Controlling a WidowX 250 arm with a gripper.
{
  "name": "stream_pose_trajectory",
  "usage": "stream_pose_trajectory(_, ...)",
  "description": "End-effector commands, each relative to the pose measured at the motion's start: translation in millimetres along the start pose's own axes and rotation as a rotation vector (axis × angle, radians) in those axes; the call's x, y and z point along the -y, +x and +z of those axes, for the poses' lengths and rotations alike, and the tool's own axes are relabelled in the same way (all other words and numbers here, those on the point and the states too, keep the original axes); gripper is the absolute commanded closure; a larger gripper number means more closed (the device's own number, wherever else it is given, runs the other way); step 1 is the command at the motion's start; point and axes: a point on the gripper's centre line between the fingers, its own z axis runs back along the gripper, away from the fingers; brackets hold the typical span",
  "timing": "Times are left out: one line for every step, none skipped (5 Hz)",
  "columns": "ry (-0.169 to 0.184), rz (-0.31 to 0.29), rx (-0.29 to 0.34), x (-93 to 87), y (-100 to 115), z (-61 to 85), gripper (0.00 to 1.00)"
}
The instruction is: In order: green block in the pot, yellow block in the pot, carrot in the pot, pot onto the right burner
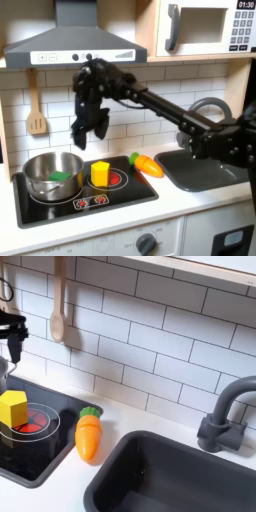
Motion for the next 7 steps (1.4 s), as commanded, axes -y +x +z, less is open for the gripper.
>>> stream_pose_trajectory(-0.003,-0.021,-0.031,16.5,-16.4,-11.1,0.0)
stream_pose_trajectory(0.007,0.004,-0.056,9.3,-27.1,-20.0,0.0)
stream_pose_trajectory(0.013,-0.004,-0.063,9.6,-34.1,-22.8,0.0)
stream_pose_trajectory(0.007,0.0,-0.08,7.9,-38.6,-25.9,0.0)
stream_pose_trajectory(0.012,-0.002,-0.1,1.8,-43.3,-29.3,0.0)
stream_pose_trajectory(0.007,-0.003,-0.1,-1.5,-46.4,-26.4,0.0)
stream_pose_trajectory(0.007,0.008,-0.108,-7.9,-45.4,-26.7,0.0)
